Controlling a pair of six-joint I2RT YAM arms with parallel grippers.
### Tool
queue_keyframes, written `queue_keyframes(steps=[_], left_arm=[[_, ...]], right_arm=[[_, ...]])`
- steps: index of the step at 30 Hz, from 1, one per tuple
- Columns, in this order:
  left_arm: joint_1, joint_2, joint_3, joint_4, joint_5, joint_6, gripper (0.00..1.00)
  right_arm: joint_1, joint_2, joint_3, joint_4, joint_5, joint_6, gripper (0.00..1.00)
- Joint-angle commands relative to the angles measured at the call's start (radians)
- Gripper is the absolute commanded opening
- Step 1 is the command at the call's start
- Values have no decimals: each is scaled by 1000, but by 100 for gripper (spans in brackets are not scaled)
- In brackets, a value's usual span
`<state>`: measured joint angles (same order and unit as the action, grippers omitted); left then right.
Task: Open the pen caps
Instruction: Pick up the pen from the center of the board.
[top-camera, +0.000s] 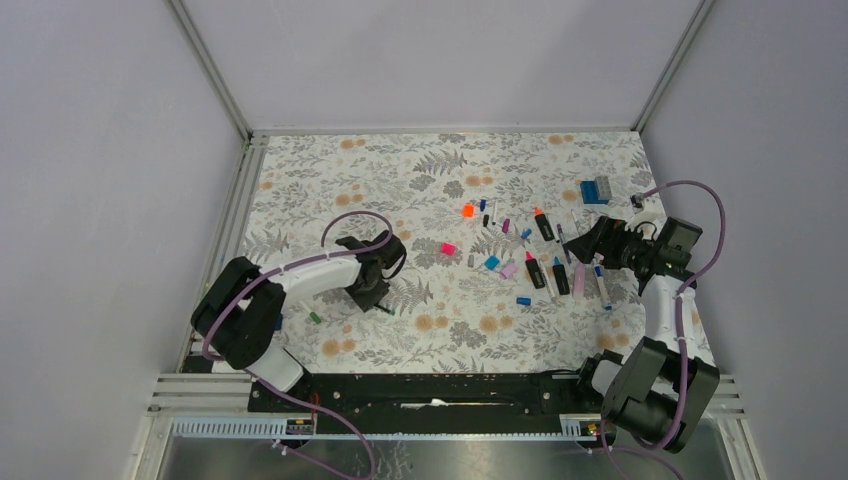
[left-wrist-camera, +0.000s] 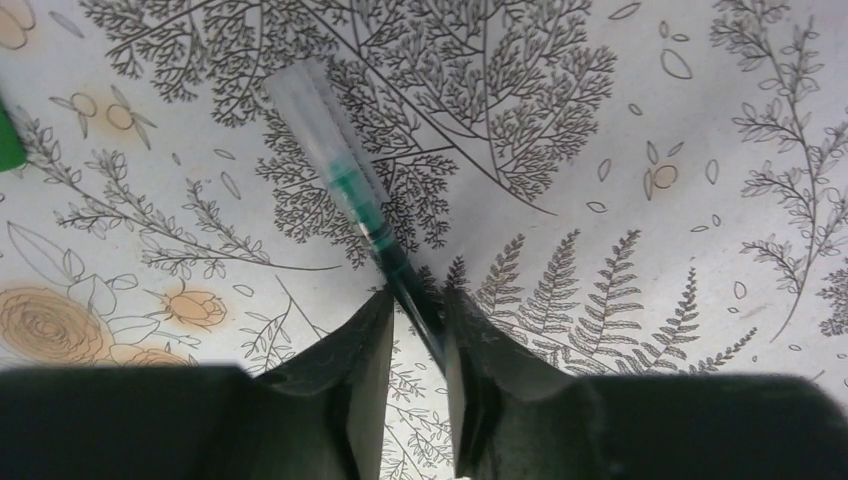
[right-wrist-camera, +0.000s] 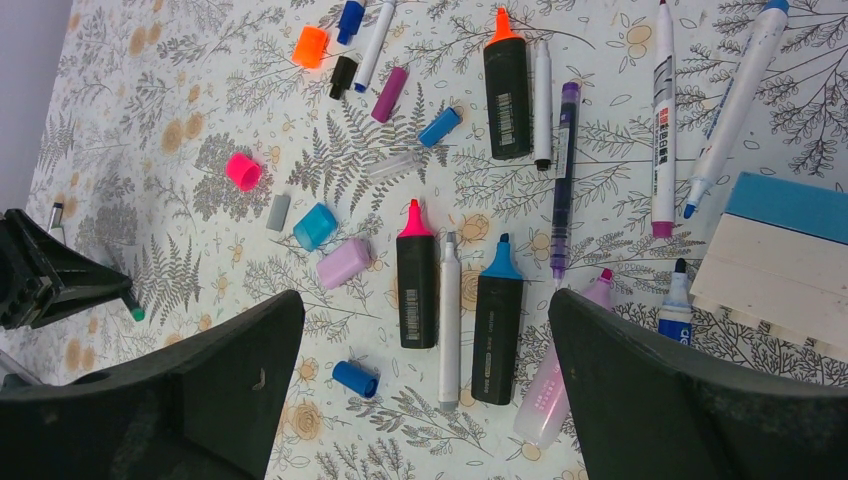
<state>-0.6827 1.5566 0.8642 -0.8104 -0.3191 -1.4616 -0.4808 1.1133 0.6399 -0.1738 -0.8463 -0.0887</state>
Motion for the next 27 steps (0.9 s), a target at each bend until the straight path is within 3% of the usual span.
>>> queue_keyframes(steps=[1, 9, 16, 23, 27], left_arm=[[18, 30, -3, 5, 12, 40, 22], [28, 10, -22, 65, 16, 110, 1], [25, -118, -10, 182, 20, 377, 0], [20, -349, -113, 497, 219, 660, 0], [20, -439, -206, 854, 442, 726, 0]], right_arm=[[-5, -13, -1, 13, 4, -9, 100], [-5, -11, 2, -5, -30, -35, 100], [-5, -11, 3, -79, -217, -157, 100], [-3, -14, 5, -143, -343, -258, 100], [18, -13, 19, -180, -401, -294, 100]])
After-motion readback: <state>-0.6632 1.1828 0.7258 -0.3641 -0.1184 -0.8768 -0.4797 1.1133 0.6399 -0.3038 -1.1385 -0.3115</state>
